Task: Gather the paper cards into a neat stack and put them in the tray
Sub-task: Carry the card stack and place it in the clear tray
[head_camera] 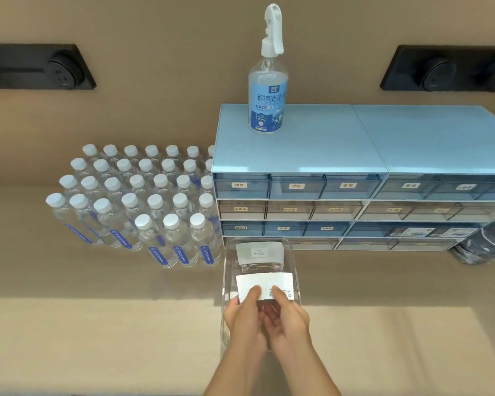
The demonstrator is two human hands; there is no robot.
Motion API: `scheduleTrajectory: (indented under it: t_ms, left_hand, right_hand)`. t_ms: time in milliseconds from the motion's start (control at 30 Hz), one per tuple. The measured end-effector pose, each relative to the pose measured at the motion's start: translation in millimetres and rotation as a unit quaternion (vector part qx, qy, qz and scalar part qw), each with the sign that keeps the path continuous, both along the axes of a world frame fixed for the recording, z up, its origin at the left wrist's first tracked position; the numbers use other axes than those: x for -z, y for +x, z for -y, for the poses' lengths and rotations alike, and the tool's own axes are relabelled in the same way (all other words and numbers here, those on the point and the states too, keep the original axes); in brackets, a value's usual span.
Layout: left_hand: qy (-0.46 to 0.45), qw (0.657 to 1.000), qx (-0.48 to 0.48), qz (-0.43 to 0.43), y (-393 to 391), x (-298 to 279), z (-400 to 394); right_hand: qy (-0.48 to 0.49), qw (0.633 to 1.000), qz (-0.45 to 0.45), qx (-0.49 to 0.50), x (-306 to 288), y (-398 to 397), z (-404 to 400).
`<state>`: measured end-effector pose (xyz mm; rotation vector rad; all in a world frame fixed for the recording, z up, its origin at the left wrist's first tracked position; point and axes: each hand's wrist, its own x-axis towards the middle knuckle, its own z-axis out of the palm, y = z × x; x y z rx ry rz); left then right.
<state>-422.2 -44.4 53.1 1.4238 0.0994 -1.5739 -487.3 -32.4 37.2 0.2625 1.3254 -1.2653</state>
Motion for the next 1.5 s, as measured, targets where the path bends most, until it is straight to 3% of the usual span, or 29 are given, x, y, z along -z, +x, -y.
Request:
scheduleTrajectory:
  t_ms: [467, 867, 1500]
  left_hand:
    - [0.142, 0.989, -0.038, 0.007, -8, 42, 37]
    - [0.159, 0.986, -0.039, 0.029, -10, 63, 52]
    - [0.173, 0.984, 0.001, 0.04, -8, 78, 63]
  right_hand:
    - [0.111, 0.993, 0.024, 0.015, 34, 4, 33]
    - [0.18, 0.983, 0.023, 0.027, 46, 4, 50]
    - [0.167, 0.985, -0.049, -0.002, 62, 3, 61]
